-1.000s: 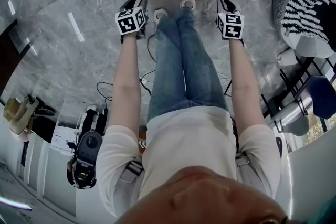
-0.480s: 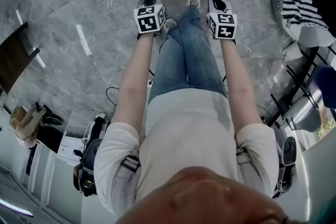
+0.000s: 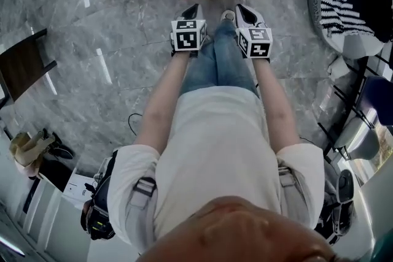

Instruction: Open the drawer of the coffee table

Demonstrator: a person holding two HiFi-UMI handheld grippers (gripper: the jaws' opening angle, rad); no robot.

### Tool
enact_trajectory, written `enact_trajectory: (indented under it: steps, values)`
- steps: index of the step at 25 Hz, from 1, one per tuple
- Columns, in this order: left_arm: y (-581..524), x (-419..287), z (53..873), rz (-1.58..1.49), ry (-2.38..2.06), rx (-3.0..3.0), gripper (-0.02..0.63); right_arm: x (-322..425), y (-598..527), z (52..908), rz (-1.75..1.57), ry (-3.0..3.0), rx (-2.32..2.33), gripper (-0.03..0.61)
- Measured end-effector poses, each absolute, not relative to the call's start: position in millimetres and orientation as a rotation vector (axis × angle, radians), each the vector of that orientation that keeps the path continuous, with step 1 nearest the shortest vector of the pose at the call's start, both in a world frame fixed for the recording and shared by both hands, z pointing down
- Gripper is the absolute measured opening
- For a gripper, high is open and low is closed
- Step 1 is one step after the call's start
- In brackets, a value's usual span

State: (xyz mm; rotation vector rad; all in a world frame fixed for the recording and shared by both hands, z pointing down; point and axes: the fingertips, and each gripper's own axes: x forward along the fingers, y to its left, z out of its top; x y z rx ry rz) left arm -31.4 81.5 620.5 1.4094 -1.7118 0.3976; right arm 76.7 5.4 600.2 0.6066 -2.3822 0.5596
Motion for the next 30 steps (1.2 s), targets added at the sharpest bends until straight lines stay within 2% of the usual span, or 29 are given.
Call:
enact_trajectory:
  steps: [9, 18, 30]
  values:
    - [102, -13, 520, 0.363, -1.739, 1.475, -0.002, 63, 32, 488, 0.568, -2.527, 0.620, -0.002]
    - [105, -5, 445, 0.341, -1.770, 1.582, -0.002, 62, 56, 421, 0.502, -2.640, 0.572, -0.002]
    - [116, 3, 408, 0.321, -1.855, 1.650, -0.002, 70, 68, 379, 0.449, -2.756, 0.555, -0.002]
